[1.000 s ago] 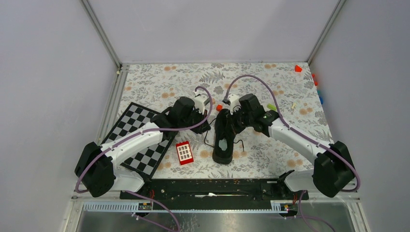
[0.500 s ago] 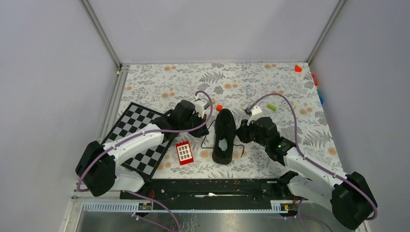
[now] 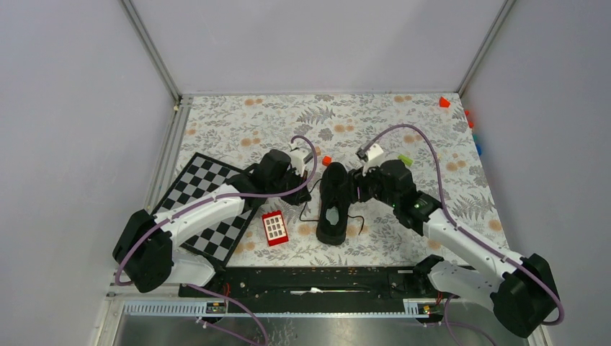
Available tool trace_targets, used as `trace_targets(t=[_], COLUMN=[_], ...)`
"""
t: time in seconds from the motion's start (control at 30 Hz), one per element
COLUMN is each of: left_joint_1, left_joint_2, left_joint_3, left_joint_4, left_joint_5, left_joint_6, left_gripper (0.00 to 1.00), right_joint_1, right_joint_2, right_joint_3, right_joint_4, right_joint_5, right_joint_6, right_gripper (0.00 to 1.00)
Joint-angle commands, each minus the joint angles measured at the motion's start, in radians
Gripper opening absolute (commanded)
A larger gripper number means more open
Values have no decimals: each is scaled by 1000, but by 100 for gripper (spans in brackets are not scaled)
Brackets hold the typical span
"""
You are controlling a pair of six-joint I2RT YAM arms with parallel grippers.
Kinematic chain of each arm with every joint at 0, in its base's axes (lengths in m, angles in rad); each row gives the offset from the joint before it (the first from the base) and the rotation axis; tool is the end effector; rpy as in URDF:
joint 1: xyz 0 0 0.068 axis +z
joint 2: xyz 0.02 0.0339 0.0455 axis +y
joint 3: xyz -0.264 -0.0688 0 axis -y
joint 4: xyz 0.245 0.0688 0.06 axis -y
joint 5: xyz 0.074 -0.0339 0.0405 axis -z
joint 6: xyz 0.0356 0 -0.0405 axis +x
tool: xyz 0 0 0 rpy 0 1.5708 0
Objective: Tie the shoes
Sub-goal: Cross the shoelace with the shoelace.
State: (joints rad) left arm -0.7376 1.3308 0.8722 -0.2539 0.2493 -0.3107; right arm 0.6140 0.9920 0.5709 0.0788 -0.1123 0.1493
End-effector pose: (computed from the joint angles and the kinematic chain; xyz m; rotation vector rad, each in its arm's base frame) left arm 0.2055 -0.1986 0.2443 0.6413 2.3106 -0.8080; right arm 0.1830 0.1339 0.2524 -0.5266 1.8883 0.6167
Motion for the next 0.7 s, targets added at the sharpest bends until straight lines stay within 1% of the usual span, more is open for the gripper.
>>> trace_targets(t=[0.0, 0.07, 0.17, 0.33, 0.47, 0.67], left_joint_1=[5, 6, 5, 5, 6, 6], left_joint_2=[-7, -10, -15, -14, -18, -21], left_joint_3=[8, 8, 3, 2, 1, -4], left_joint_4=[22, 19, 21, 21, 24, 26], left_joint_5=[6, 2, -1, 5, 5, 1], left_joint_6=[12, 12, 12, 12, 12, 13], left_gripper=[0, 0, 0, 0, 0, 0], right_joint_1=[34, 35, 34, 34, 34, 33], right_joint_2=[84, 121, 181, 273, 322, 390], right_joint_3=[158, 194, 256, 318, 343, 387], right_joint_4=[-137, -172, -225, -279, -281, -303], right_joint_5=[-23, -16, -54, -151, -170, -159], right_joint_6=[-215, -259, -295, -306, -298, -294], right_gripper=[57, 57, 57, 58, 57, 49])
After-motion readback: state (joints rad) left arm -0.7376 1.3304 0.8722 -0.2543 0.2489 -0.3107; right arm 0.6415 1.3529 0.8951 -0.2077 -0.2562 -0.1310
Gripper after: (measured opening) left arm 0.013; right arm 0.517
